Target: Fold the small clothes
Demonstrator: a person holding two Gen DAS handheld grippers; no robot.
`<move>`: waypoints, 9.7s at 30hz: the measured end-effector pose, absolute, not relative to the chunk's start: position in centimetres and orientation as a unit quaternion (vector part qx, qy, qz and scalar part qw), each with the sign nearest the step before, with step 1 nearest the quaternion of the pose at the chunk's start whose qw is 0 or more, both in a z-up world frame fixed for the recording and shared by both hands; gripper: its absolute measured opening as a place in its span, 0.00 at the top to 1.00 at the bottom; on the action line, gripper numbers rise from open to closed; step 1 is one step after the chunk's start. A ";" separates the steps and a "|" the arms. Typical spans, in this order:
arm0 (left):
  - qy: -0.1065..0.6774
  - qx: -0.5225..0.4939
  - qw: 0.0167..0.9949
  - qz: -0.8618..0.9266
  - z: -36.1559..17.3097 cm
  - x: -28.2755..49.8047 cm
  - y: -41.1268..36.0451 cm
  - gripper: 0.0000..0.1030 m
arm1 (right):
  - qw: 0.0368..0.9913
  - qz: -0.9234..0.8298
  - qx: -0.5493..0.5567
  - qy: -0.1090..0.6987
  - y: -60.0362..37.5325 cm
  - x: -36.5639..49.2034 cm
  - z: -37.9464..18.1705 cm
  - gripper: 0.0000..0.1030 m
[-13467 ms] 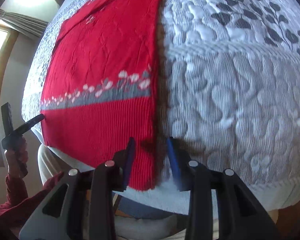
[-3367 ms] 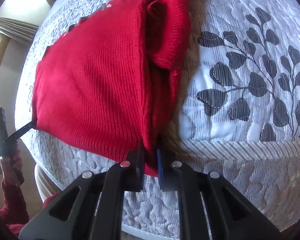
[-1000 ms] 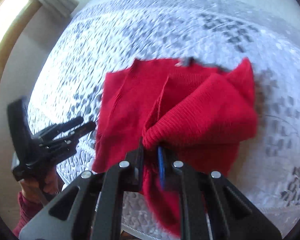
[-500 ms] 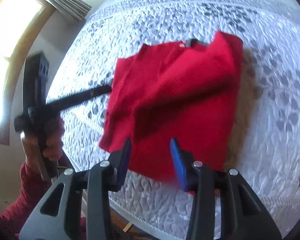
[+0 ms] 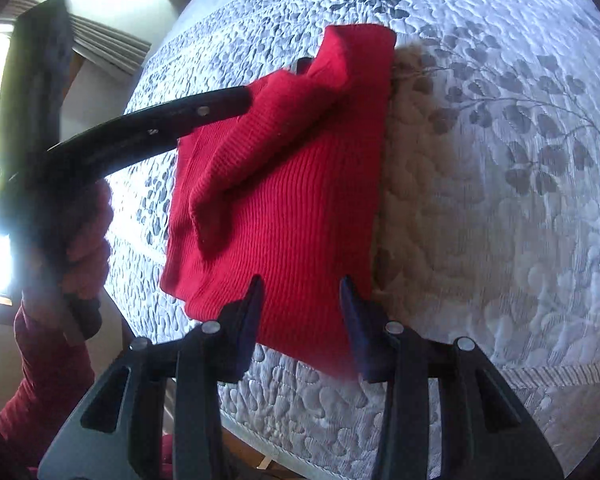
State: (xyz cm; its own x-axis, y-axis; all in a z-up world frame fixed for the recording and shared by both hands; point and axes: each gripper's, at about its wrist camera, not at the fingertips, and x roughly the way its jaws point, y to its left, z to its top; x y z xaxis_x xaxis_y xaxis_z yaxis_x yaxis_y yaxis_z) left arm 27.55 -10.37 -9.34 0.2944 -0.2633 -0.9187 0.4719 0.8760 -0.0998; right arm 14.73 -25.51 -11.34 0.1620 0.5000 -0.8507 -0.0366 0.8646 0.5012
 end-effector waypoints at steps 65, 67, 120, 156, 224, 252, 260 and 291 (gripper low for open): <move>0.590 0.110 0.785 -0.153 -14.9 30.0 -8.7 0.38 | 0.725 0.185 0.220 0.626 -27.1 15.7 -14.3 0.58; 0.600 0.065 0.783 -0.150 -14.7 30.8 -7.6 0.85 | 0.723 0.187 0.221 0.627 -27.0 15.8 -14.6 0.58; 0.573 0.032 0.809 -0.127 -13.6 33.8 -2.4 0.38 | 0.713 0.187 0.219 0.639 -25.9 17.2 -16.6 0.53; 0.661 -0.102 0.709 -0.223 -16.6 31.2 -0.5 0.27 | 0.673 0.273 0.196 0.659 -17.0 12.2 -13.3 0.48; 0.614 -0.198 0.724 -0.244 -11.1 35.0 2.2 0.87 | 0.712 0.327 0.286 0.552 -12.8 14.2 -8.0 0.94; 0.607 -0.072 0.779 -0.138 -14.6 23.3 8.3 0.57 | 0.745 0.183 0.143 0.626 -20.1 11.9 -12.1 0.57; 0.612 -0.098 0.774 -0.129 -15.8 19.2 8.5 0.62 | 0.678 0.170 0.257 0.667 -21.5 12.7 -17.3 0.76; 0.654 -0.279 0.684 -0.163 -15.7 15.1 8.0 0.58 | 0.708 0.212 0.215 0.638 -20.9 11.8 -12.2 0.68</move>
State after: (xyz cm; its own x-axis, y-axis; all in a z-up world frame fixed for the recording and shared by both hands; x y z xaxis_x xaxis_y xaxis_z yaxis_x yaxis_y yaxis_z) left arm 15.15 8.03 -15.71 0.0902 -0.5875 -0.8042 -0.1418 0.7917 -0.5943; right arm 11.75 -20.87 -12.16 0.0952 0.5750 -0.8126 -0.0249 0.8174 0.5755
